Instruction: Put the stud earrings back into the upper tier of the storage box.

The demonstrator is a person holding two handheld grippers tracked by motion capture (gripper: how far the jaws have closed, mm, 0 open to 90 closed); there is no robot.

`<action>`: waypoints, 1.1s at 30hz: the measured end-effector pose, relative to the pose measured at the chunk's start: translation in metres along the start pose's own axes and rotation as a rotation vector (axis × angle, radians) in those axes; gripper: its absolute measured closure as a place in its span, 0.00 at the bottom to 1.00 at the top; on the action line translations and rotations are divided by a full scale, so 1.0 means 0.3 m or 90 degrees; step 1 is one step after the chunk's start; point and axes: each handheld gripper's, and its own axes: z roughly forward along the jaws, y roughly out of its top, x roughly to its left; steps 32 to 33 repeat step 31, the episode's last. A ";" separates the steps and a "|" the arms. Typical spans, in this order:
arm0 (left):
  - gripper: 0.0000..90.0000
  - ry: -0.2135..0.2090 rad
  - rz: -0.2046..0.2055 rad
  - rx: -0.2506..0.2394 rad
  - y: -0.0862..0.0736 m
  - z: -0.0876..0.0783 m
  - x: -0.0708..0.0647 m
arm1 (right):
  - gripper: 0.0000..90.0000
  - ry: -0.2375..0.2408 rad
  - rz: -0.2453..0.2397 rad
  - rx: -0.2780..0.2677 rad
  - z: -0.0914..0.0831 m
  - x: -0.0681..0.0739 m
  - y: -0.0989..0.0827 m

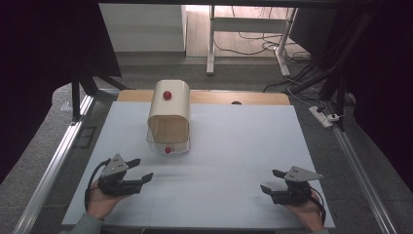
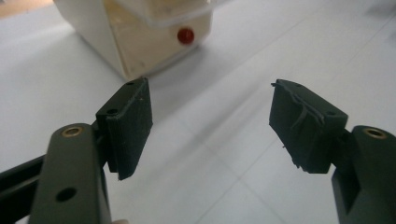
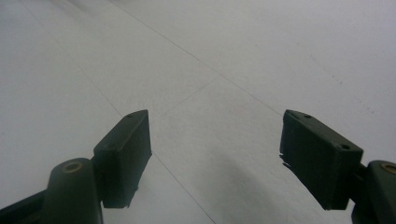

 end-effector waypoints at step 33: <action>0.31 0.018 -0.008 0.021 -0.065 0.022 0.021 | 0.27 -0.004 -0.016 -0.022 -0.007 0.010 0.006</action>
